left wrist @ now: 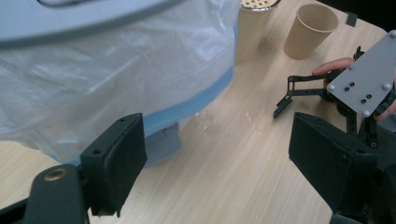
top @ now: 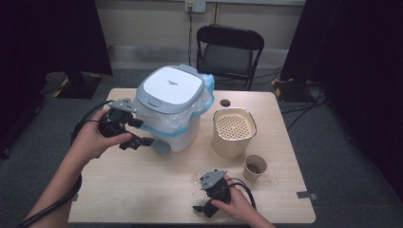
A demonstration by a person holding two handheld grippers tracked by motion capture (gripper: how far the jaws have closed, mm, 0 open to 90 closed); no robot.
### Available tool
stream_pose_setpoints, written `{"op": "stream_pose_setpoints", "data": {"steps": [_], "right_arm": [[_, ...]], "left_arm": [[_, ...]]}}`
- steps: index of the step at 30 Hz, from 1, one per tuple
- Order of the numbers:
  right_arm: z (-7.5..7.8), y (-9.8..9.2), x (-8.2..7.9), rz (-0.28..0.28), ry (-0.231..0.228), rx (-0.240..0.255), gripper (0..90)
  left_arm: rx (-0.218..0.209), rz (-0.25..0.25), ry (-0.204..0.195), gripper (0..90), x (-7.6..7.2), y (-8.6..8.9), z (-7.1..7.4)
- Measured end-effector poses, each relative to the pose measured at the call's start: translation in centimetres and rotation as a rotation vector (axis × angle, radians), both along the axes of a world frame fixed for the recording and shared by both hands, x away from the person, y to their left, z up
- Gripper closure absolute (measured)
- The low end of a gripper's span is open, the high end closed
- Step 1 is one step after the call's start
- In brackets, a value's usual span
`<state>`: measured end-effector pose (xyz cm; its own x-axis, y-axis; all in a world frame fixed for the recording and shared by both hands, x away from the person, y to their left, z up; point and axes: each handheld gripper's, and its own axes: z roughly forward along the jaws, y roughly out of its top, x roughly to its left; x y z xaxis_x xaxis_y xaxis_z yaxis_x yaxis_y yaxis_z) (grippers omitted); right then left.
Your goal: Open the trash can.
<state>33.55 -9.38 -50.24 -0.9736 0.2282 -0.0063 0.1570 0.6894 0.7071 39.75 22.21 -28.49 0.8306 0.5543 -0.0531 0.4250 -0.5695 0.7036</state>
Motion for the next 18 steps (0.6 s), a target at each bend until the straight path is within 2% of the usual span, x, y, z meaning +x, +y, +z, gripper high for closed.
{"op": "stream_pose_setpoints", "data": {"steps": [18], "right_arm": [[0.0, 0.0, 0.0, 0.001, -0.001, 0.000, 0.0]], "left_arm": [[0.018, -0.005, -0.010, 18.6, 1.0, -0.8, 2.5]]}}
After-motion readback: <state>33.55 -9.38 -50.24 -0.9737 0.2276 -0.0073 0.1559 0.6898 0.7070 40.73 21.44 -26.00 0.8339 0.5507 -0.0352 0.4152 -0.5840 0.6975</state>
